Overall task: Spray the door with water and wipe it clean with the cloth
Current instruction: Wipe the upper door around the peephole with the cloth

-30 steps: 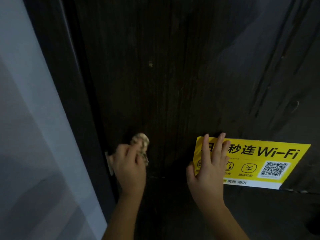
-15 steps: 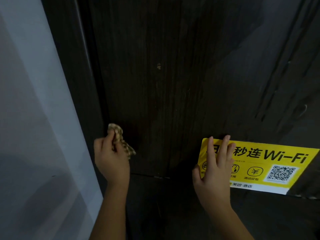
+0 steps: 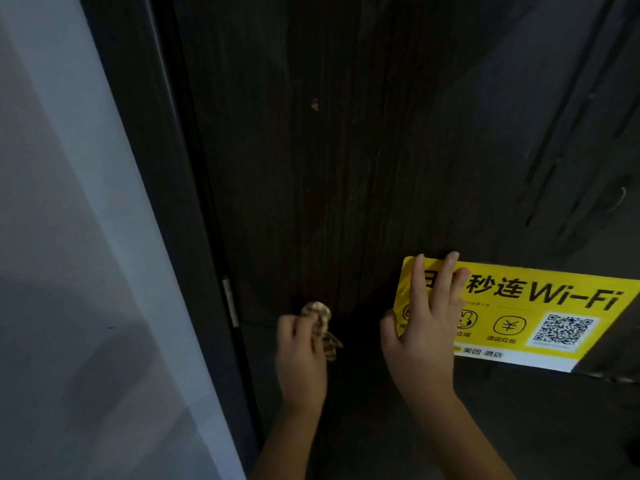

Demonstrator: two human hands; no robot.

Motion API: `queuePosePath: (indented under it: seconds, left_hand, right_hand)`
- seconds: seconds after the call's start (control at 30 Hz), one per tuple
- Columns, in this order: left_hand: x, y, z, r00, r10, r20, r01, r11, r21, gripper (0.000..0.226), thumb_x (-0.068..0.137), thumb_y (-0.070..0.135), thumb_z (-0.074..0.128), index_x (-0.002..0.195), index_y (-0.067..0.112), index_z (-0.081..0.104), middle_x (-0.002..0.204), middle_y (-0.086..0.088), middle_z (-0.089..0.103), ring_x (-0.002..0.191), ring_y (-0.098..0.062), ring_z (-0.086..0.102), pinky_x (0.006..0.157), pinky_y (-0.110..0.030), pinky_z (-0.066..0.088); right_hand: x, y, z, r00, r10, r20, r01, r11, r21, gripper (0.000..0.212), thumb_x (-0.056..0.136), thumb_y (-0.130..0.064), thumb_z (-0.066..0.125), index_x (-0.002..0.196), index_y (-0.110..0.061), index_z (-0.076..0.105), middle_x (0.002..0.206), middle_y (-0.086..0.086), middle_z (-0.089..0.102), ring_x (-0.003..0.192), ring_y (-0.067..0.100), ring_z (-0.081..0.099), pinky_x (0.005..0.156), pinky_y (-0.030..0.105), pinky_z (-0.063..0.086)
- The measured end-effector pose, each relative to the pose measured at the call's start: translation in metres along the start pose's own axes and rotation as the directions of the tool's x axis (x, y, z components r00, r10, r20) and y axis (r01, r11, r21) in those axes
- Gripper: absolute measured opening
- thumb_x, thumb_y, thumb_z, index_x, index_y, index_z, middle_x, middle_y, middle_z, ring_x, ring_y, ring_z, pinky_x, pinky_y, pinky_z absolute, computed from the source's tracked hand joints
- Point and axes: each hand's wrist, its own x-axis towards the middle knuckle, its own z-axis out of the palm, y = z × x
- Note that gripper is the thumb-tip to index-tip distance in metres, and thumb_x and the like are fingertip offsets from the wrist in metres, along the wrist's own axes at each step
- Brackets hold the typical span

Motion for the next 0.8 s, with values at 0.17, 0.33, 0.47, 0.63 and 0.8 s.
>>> queuePosePath:
  seconds: [0.17, 0.33, 0.47, 0.63, 0.8]
  left_hand:
    - [0.009, -0.019, -0.011, 0.999, -0.038, -0.037, 0.039, 0.999, 0.015, 0.025, 0.079, 0.001, 0.064, 0.103, 0.01, 0.065, 0.108, 0.002, 0.049, 0.088, -0.014, 0.056, 0.075, -0.013, 0.041]
    - [-0.001, -0.01, 0.003, 0.973, -0.177, -0.147, 0.173, 0.984, -0.041, 0.027, 0.076, -0.009, 0.067, 0.1, 0.004, 0.066, 0.111, -0.01, 0.055, 0.097, -0.023, 0.06, 0.085, -0.023, 0.044]
    - [-0.024, 0.024, 0.025, 0.999, -0.042, -0.019, 0.04, 0.994, -0.098, 0.024, 0.078, 0.002, 0.063, 0.1, 0.011, 0.067, 0.107, -0.004, 0.057, 0.093, -0.015, 0.059, 0.082, -0.014, 0.044]
    - [-0.007, 0.009, 0.014, 0.979, -0.175, -0.105, 0.163, 0.98, -0.11, 0.022, 0.079, -0.007, 0.065, 0.098, 0.005, 0.066, 0.107, -0.005, 0.055, 0.095, -0.015, 0.058, 0.084, -0.01, 0.041]
    - [-0.021, 0.06, 0.031, 0.989, 0.113, 0.093, -0.105, 0.991, -0.078, 0.026, 0.088, 0.034, 0.05, 0.102, 0.017, 0.063, 0.097, 0.011, 0.051, 0.086, -0.013, 0.053, 0.073, -0.013, 0.045]
  right_hand:
    - [-0.001, 0.005, -0.004, 0.999, -0.034, 0.019, 0.033, 0.999, 0.04, 0.09, 0.084, -0.012, 0.065, 0.153, -0.025, 0.01, 0.159, -0.004, -0.019, 0.145, 0.022, -0.021, 0.116, 0.055, 0.004]
    - [-0.002, 0.008, -0.004, 0.998, -0.053, 0.025, 0.051, 0.996, 0.069, 0.088, 0.083, -0.011, 0.065, 0.153, -0.025, 0.012, 0.16, -0.003, -0.018, 0.145, 0.023, -0.021, 0.116, 0.055, 0.004]
    - [-0.003, 0.01, -0.006, 0.996, -0.075, 0.037, 0.072, 0.995, 0.068, 0.088, 0.083, -0.011, 0.065, 0.153, -0.023, 0.014, 0.16, 0.0, -0.016, 0.146, 0.024, -0.019, 0.116, 0.058, 0.007]
    - [-0.004, 0.014, -0.012, 0.995, -0.085, 0.06, 0.077, 0.989, 0.122, 0.095, 0.083, -0.01, 0.064, 0.153, -0.029, 0.003, 0.16, -0.006, -0.016, 0.146, 0.02, -0.018, 0.116, 0.059, 0.012]
    - [-0.004, 0.015, -0.018, 0.992, -0.113, 0.052, 0.097, 0.962, 0.256, 0.101, 0.084, -0.007, 0.06, 0.15, -0.036, -0.011, 0.16, -0.01, -0.013, 0.147, 0.017, -0.014, 0.116, 0.059, 0.012]
